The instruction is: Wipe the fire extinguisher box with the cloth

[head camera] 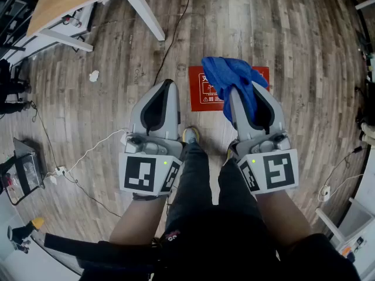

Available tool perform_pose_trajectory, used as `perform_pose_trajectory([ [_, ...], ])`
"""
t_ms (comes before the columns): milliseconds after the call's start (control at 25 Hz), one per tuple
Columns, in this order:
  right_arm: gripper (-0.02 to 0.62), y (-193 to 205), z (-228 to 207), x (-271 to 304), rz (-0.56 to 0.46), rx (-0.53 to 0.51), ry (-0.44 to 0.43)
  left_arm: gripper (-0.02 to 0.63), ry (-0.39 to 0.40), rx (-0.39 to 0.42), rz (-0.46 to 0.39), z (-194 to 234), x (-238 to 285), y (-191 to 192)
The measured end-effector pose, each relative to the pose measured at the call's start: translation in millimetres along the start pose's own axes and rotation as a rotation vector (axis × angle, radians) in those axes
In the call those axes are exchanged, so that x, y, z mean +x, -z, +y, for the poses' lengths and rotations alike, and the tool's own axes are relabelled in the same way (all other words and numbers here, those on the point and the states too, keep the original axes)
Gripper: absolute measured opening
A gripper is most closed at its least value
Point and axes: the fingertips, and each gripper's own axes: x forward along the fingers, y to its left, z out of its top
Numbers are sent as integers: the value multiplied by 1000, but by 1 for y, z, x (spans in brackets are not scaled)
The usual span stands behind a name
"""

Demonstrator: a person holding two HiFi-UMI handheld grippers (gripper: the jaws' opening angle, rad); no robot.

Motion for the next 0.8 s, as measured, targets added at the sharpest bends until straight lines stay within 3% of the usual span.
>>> perform_pose_trajectory([
  [120, 114, -54, -1, -66, -48, -25, -29, 5, -6, -1, -40, -48, -40, -56],
  [280, 115, -75, -1, -113, -78, -59, -82, 5, -56, 31, -108, -87, -77, -88],
  [400, 118, -76, 15, -122, -83, -50, -95, 5, -70, -17, -106, -88, -88, -85],
  [560, 120, -77, 33, -119, -67, -29, -65, 5, -11, -31, -73, -83, -88, -84],
  [800, 120, -30, 43, -71, 16, -7, 5, 5, 53, -49, -3, -47, -58, -45],
])
